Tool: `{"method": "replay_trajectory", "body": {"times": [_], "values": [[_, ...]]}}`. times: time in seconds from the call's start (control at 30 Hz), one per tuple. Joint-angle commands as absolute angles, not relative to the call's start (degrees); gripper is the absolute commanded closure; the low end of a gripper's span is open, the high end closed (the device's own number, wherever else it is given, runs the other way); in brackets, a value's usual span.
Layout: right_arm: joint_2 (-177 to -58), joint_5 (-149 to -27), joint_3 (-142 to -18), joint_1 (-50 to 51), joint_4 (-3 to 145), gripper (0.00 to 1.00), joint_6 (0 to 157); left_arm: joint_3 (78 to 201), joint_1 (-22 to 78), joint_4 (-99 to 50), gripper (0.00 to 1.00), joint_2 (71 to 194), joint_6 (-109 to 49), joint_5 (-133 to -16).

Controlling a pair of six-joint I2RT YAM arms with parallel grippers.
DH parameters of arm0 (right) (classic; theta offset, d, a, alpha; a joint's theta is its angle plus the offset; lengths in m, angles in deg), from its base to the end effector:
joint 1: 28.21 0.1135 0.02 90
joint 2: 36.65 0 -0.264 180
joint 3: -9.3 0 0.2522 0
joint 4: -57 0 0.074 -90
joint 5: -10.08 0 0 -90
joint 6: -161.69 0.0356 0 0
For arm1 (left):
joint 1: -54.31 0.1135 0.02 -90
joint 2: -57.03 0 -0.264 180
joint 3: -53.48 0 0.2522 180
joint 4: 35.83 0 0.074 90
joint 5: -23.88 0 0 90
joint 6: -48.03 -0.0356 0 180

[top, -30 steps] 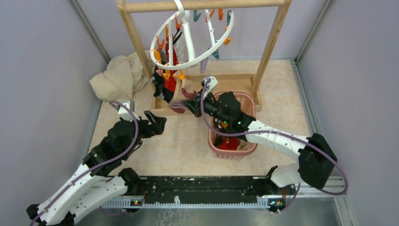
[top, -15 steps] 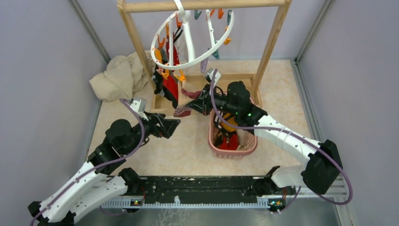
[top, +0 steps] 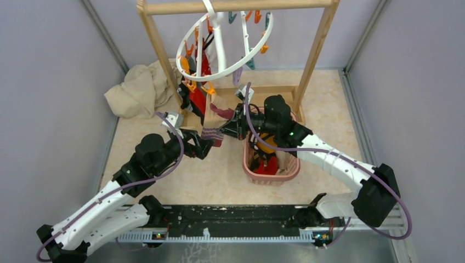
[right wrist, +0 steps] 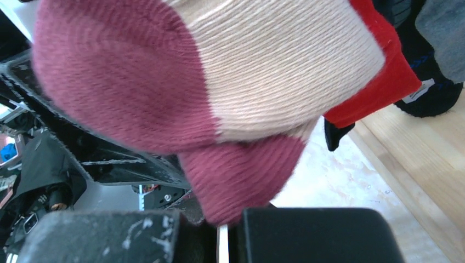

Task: Remove the socks clipped to the hanger
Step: Remove the sock from the hanger.

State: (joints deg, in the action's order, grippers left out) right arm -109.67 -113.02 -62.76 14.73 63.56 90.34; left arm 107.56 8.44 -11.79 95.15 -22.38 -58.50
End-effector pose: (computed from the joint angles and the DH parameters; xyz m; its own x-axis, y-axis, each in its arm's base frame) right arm 0.2049 0.2172 0.3482 -0.4000 -0.0063 -0.9165 -0.8856 0.2601 0.3848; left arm 0.1169 -0.1137 0.3305 -0.3001 -0.1679 -0.9390 0.5513 0.7728 -0.3144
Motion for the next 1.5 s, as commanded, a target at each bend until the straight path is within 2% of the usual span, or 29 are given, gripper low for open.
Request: {"method": "replay_trajectory", "body": {"times": [0.0, 0.23, 0.37, 0.53, 0.7, 0.73, 0.9, 0.97, 1.07, 1.13, 1.47], "values": [[-106.34, -115.40, -66.14, 14.41, 62.68, 1.00, 89.82, 107.01, 8.55, -15.49, 0.05, 96.31, -24.04, -58.29], [-105.52, -116.30, -66.33, 14.42, 63.53, 1.00, 89.56, 106.12, 8.60, -18.78, 0.18, 96.96, -23.81, -62.37], [-105.47, -116.13, -66.12, 14.42, 63.60, 1.00, 89.36, 105.65, 8.60, -20.35, 0.40, 97.03, -23.57, -64.41], [-106.27, -115.82, -65.86, 14.39, 62.46, 1.00, 89.83, 105.57, 8.58, -21.61, 0.53, 97.96, -22.76, -65.86], [-106.90, -115.95, -65.91, 14.42, 61.45, 1.00, 90.54, 106.19, 8.55, -21.65, 0.90, 98.87, -22.25, -68.10], [-106.84, -115.91, -65.90, 14.37, 61.61, 1.00, 90.50, 106.32, 8.55, -21.64, 0.94, 99.13, -22.09, -68.25], [-106.53, -115.09, -65.61, 14.42, 62.13, 0.98, 90.30, 106.70, 8.54, -21.63, 0.99, 99.13, -21.50, -68.50], [-106.53, -114.76, -65.67, 14.41, 62.82, 0.86, 90.11, 106.70, 8.60, -21.64, 0.99, 98.77, -21.41, -68.03], [-106.19, -112.70, -65.72, 14.37, 64.73, 0.61, 89.20, 106.89, 8.60, -20.96, 1.00, 98.56, -21.15, -67.02], [-105.48, -110.54, -65.64, 14.38, 66.31, 0.51, 88.45, 107.24, 8.60, -20.00, 1.00, 98.59, -21.06, -66.66], [-98.70, -92.77, -64.99, 14.50, 73.78, 0.48, 82.28, 110.43, 8.57, -15.23, 0.99, 101.50, -20.88, -61.03]]}}
